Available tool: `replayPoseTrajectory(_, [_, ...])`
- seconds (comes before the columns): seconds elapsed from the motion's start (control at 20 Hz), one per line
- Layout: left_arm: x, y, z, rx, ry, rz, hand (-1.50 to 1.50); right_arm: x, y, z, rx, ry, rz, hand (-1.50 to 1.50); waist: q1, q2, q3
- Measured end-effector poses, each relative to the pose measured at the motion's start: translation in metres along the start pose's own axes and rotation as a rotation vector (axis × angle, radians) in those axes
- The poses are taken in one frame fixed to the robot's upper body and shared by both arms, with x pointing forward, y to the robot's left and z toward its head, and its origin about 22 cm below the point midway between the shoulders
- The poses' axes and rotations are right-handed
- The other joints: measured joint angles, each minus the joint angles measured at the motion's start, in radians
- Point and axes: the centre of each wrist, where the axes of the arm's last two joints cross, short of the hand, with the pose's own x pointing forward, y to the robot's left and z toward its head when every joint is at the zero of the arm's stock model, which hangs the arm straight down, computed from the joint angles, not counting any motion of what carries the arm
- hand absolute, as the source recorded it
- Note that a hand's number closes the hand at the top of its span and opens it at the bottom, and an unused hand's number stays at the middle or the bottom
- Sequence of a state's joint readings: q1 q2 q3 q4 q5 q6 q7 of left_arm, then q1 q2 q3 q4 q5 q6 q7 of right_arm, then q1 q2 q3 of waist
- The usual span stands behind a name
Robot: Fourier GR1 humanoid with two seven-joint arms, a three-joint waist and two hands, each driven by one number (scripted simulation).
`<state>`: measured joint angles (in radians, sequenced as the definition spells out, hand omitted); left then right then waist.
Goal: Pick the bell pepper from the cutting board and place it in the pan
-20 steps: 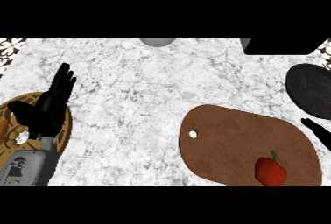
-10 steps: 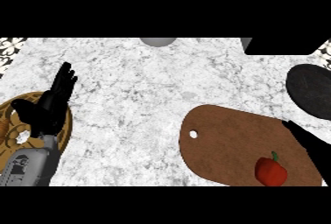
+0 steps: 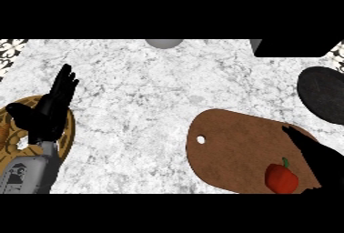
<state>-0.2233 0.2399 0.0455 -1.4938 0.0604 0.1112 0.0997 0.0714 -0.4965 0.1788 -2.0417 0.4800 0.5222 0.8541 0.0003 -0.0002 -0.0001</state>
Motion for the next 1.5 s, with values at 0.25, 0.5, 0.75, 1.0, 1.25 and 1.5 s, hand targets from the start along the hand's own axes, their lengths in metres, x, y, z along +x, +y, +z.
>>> replayPoseTrajectory(0.25, [-0.003, 0.007, -0.004, 0.003, 0.001, 0.004, 0.0, -0.002, 0.012, -0.007, 0.02, 0.011, 0.028, -1.5, -0.002, 0.0, 0.0])
replayPoseTrajectory(0.5, [-0.003, 0.0, -0.002, 0.002, -0.003, 0.0, 0.0, -0.001, 0.014, -0.015, 0.043, 0.039, 0.048, -1.5, -0.001, 0.0, 0.0])
replayPoseTrajectory(0.75, [-0.002, 0.004, 0.002, 0.002, -0.001, 0.005, 0.0, -0.005, 0.026, -0.021, 0.089, 0.053, 0.06, -1.5, -0.002, 0.0, 0.0])
replayPoseTrajectory(1.0, [-0.006, 0.007, 0.003, 0.001, 0.002, 0.01, 0.0, -0.009, 0.04, -0.029, 0.117, 0.01, 0.075, 1.5, -0.002, -0.002, -0.003])
replayPoseTrajectory(1.25, [-0.005, 0.005, 0.002, 0.0, 0.002, 0.006, 0.0, -0.009, 0.037, -0.038, 0.098, -0.035, 0.116, 1.5, -0.003, -0.004, -0.007])
replayPoseTrajectory(1.5, [-0.002, 0.008, -0.001, 0.002, -0.001, 0.0, 0.0, -0.009, 0.039, -0.042, 0.069, -0.054, 0.122, 1.5, -0.004, -0.005, -0.008])
